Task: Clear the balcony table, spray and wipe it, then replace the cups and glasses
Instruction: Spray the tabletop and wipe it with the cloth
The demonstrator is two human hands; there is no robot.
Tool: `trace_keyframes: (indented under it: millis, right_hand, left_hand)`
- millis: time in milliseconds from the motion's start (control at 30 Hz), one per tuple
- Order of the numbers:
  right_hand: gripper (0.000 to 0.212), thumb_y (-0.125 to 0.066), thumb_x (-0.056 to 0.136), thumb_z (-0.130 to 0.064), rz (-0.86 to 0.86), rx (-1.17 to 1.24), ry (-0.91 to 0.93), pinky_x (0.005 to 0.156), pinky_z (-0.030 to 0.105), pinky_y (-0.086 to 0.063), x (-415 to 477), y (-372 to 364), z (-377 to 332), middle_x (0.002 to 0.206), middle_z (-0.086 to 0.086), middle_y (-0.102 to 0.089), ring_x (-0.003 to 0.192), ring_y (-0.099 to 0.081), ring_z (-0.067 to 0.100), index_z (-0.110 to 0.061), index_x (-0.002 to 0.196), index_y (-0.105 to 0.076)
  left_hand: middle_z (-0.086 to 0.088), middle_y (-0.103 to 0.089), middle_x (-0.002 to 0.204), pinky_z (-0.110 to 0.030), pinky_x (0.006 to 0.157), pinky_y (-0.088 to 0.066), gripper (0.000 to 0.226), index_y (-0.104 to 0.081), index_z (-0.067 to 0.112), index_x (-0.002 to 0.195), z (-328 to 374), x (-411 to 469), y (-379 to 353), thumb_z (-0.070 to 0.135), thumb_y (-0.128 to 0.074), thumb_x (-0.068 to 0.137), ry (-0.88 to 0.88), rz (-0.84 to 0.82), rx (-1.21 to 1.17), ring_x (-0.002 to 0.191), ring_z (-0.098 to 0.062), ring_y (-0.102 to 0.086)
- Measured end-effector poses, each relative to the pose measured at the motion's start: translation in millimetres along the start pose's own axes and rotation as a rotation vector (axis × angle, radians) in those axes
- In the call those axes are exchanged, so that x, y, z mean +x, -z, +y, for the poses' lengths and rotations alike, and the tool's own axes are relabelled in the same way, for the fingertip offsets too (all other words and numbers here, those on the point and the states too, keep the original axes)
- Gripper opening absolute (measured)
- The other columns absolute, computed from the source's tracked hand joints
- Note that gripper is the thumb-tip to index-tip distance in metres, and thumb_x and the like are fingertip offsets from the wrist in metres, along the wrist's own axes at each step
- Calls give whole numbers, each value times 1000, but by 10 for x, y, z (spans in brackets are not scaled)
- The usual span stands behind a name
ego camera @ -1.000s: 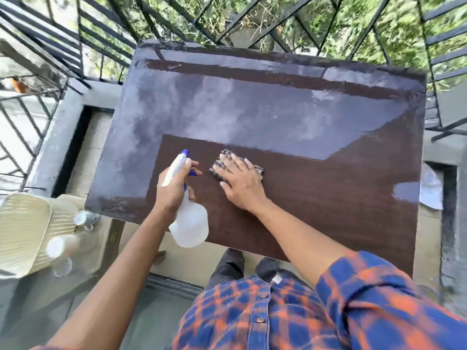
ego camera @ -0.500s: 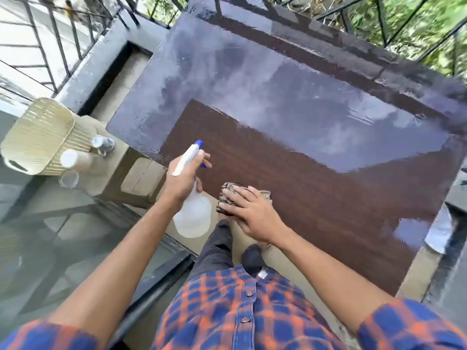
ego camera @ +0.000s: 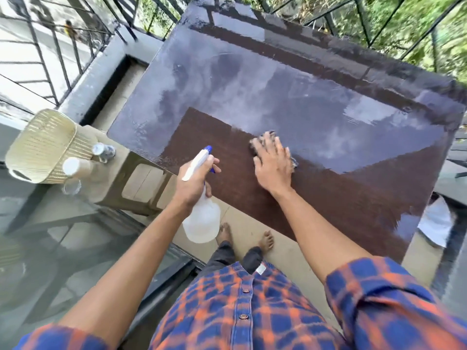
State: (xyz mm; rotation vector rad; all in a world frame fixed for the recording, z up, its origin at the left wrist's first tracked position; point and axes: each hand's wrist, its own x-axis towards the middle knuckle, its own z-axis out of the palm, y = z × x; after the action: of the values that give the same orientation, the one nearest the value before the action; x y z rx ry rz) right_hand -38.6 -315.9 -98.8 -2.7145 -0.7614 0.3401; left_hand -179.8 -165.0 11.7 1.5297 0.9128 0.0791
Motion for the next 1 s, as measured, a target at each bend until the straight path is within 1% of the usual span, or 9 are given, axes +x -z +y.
trace_keyframes:
  millis: [133,233,333,467,567,700,767,933,1000]
  right_hand:
    - [59,-58,91,-33,-163,-34,369,120,54,-22,-573,-154,-169,165,-3,-27,151,-26,27,-38,148,-44]
    - [55,-61,91,-33,-99,32,370,118,50,-26,-1132,-156,215,161,-4,-36,149,-32,25,-37,144,-50]
    - [55,-63,91,-36,74,73,55,118,49,-30,-1703,-42,928,156,-4,-44,147,-36,23,-38,145,-50]
    - [55,-53,94,-38,272,111,-568,119,50,-29,-2388,196,1882,162,5,-34,147,-32,32,-30,148,-46]
    - [56,-55,96,-31,330,91,-779,119,53,-28,-2493,246,2074,164,12,-29,147,-31,37,-21,150,-45]
    - [61,-57,97,-35,321,73,-937,120,57,-21,-2177,161,1655,166,9,-24,149,-26,38,-23,154,-39]
    - [62,-53,97,-41,286,61,-796,121,57,-18,-1939,111,1318,166,7,-25,151,-24,35,-25,155,-37]
    - [58,-52,92,-40,62,7,-53,116,56,-29,-1382,11,732,164,-2,-30,149,-30,26,-35,149,-43]
    - [56,-51,92,-44,47,-4,21,116,54,-29,-1295,62,853,163,-5,-31,148,-32,21,-39,148,-43]
  left_hand:
    - [-9,-70,91,-31,47,-42,33,-72,5,104,11,36,-188,35,-58,103,-16,-80,3,42,-28,-47]
    - [-10,-70,92,-33,47,-42,37,-74,8,102,46,47,-375,43,-59,98,-16,-163,24,49,-32,-48]
    - [-6,-70,89,-31,47,-41,39,-74,10,101,88,42,-575,46,-59,95,-18,-234,33,49,-30,-47]
    - [-6,-70,90,-29,47,-41,39,-73,12,100,176,-11,-910,47,-58,93,-27,-330,68,39,-27,-43]
    - [-13,-71,93,-27,45,-41,36,-73,14,99,245,-69,-1110,45,-56,92,-54,-369,100,34,-24,-43]
    - [-17,-72,99,-29,47,-42,37,-72,12,101,305,-133,-1293,45,-56,94,-62,-394,117,38,-25,-44]
    - [-15,-71,97,-29,47,-41,35,-72,11,101,324,-152,-1345,42,-56,98,-65,-390,117,39,-25,-44]
    - [-16,-70,96,-28,43,-41,31,-72,7,103,344,-141,-1394,32,-53,106,-93,-369,135,40,-25,-43]
    - [-14,-70,95,-28,44,-40,31,-72,8,102,359,-102,-1394,33,-54,105,-93,-371,128,41,-25,-42]
